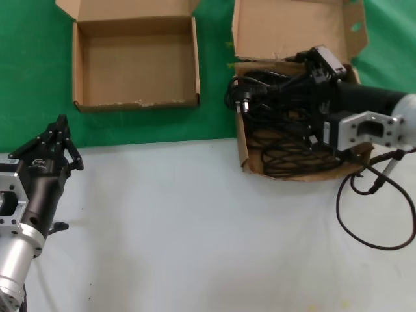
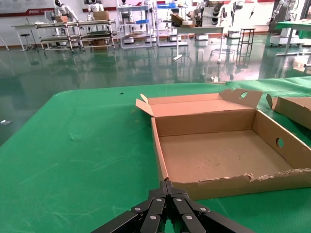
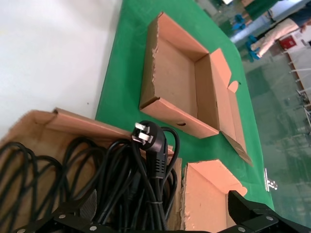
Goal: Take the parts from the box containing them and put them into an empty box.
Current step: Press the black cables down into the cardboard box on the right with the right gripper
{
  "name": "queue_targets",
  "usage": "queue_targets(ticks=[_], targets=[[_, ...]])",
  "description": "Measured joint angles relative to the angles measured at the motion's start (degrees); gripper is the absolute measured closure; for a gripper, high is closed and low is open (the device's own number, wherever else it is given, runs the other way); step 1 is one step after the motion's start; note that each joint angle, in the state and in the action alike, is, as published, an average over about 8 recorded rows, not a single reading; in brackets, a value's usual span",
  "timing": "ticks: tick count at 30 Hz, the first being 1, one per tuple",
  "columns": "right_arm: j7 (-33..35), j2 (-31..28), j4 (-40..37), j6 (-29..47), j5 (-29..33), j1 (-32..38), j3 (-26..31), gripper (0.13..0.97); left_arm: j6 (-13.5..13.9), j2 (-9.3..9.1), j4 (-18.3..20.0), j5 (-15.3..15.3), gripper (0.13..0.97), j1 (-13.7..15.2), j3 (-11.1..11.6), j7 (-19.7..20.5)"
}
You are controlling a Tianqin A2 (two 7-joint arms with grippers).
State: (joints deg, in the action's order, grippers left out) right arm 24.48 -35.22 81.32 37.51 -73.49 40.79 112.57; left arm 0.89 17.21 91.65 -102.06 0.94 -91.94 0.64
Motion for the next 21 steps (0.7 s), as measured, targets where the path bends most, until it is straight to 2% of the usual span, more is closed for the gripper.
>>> queue_targets(ticks=[4,11,21], targets=[[1.2,1.6,-2.8,0.0,1.3,2.8,1.7,0.142,0.0,0.00,0.0,0.0,0.945,0.0,0.0,0.0],[3.7,4.1,-7.2,-0.8,0.9,5.4,3.1,0.180,0.0,0.00,0.0,0.0,0.950,0.0,0.0,0.0],[4.5,5.6,-10.7,-1.7,1.0,7.4,4.1,0.317,0.0,0.00,0.0,0.0,0.952,0.0,0.0,0.0]])
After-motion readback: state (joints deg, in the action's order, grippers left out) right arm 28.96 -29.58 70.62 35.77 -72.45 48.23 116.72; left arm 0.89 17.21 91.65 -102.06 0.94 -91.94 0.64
